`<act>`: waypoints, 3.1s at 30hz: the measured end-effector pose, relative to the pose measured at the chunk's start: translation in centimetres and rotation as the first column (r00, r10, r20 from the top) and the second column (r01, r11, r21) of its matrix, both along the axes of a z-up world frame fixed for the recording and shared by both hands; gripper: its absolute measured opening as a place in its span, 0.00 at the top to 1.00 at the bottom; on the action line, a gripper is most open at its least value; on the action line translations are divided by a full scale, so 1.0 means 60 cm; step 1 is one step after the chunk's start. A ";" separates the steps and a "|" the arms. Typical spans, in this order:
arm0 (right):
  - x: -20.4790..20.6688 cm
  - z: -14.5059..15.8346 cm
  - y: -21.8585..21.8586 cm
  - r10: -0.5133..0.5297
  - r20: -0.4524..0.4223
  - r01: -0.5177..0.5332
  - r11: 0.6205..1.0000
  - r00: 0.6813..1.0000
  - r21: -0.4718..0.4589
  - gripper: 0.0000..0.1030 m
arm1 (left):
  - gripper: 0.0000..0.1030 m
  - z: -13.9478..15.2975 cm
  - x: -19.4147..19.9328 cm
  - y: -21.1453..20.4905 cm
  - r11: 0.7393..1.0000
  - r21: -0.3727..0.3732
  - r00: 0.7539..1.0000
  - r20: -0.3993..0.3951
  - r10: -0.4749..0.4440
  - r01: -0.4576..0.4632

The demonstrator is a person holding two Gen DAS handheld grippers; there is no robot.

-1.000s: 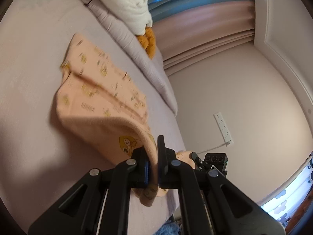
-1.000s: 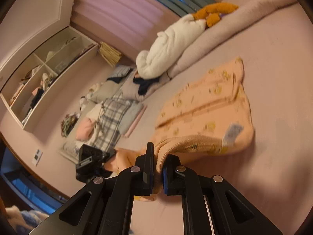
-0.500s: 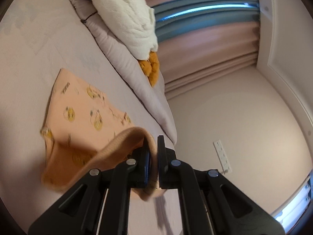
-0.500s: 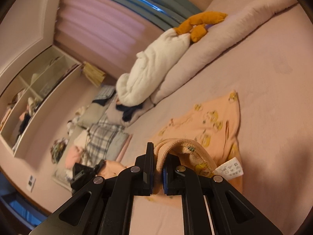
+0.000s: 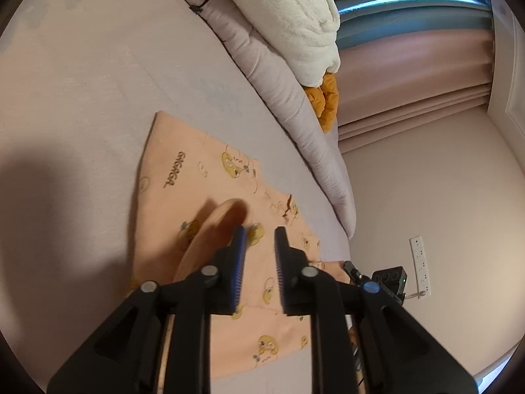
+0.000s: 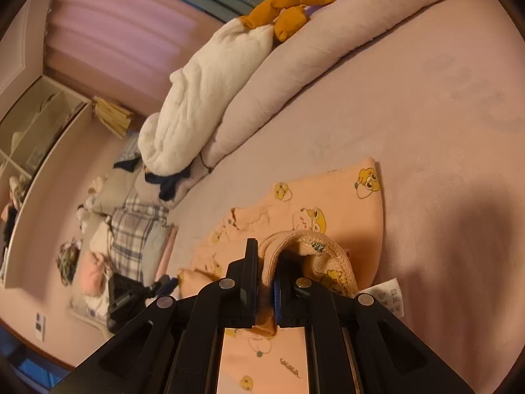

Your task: Fold small clothes

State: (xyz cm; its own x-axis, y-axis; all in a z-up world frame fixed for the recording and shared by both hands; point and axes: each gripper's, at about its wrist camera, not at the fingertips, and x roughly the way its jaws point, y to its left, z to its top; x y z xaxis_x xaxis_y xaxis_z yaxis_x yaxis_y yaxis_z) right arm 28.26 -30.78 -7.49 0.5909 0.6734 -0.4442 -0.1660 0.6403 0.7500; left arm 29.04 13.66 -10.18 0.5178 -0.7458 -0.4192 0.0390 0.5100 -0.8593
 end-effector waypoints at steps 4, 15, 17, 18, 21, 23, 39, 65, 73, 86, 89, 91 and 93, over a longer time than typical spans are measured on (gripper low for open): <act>-0.002 -0.003 0.000 0.006 -0.007 -0.006 1.000 1.000 0.014 0.91 | 0.61 -0.002 -0.004 0.006 0.999 0.037 1.000 0.000 0.015 -0.015; -0.004 0.002 0.004 0.009 -0.017 -0.009 1.000 1.000 -0.004 0.91 | 0.66 -0.027 0.018 -0.048 0.981 0.092 0.983 -0.092 -0.160 0.168; -0.002 0.002 0.008 0.013 -0.021 -0.014 1.000 1.000 -0.012 0.91 | 0.94 -0.027 0.016 -0.050 0.978 0.116 0.982 -0.098 -0.160 0.171; -0.002 0.001 0.009 0.018 -0.023 -0.018 1.000 1.000 -0.018 0.91 | 0.99 -0.027 0.019 -0.051 0.981 0.094 0.982 -0.103 -0.158 0.168; -0.001 0.004 0.013 0.028 -0.020 -0.029 0.999 0.999 -0.037 0.91 | 0.99 -0.015 0.018 -0.054 0.992 0.012 0.989 -0.074 -0.128 0.129; 0.005 0.009 0.014 0.029 -0.009 -0.029 0.999 1.000 -0.018 0.91 | 0.98 -0.005 0.017 -0.044 0.995 -0.073 0.997 -0.037 -0.067 0.064; 0.133 -0.061 -0.033 -0.212 -0.263 0.248 0.962 0.941 0.112 0.84 | 0.97 -0.025 0.107 0.019 0.948 -0.002 0.939 -0.137 0.316 -0.319; 0.199 0.000 0.115 -0.013 -0.035 0.003 0.968 0.999 -0.252 0.72 | 0.61 -0.016 0.201 -0.126 0.986 0.144 0.995 -0.036 0.094 -0.088; 0.142 0.021 0.029 -0.100 -0.007 0.096 0.975 0.995 -0.201 0.72 | 0.61 0.025 0.149 -0.065 0.969 0.235 0.997 0.013 0.074 -0.075; -0.053 -0.003 -0.016 -0.061 -0.041 0.049 0.968 0.997 -0.246 0.66 | 0.59 -0.014 -0.023 0.013 0.959 0.282 1.000 0.008 -0.022 0.019; -0.063 -0.006 -0.011 -0.068 -0.053 0.053 0.967 0.996 -0.249 0.66 | 0.59 -0.026 -0.042 -0.003 0.962 0.266 0.998 0.009 -0.060 0.056; -0.067 -0.009 -0.007 -0.067 -0.064 0.049 0.966 0.996 -0.252 0.66 | 0.61 -0.027 -0.048 -0.015 0.960 0.271 0.997 0.020 -0.078 0.070; -0.071 -0.011 0.000 -0.052 -0.066 0.033 0.966 0.996 -0.256 0.66 | 0.61 -0.027 -0.051 -0.021 0.957 0.279 0.996 0.017 -0.083 0.075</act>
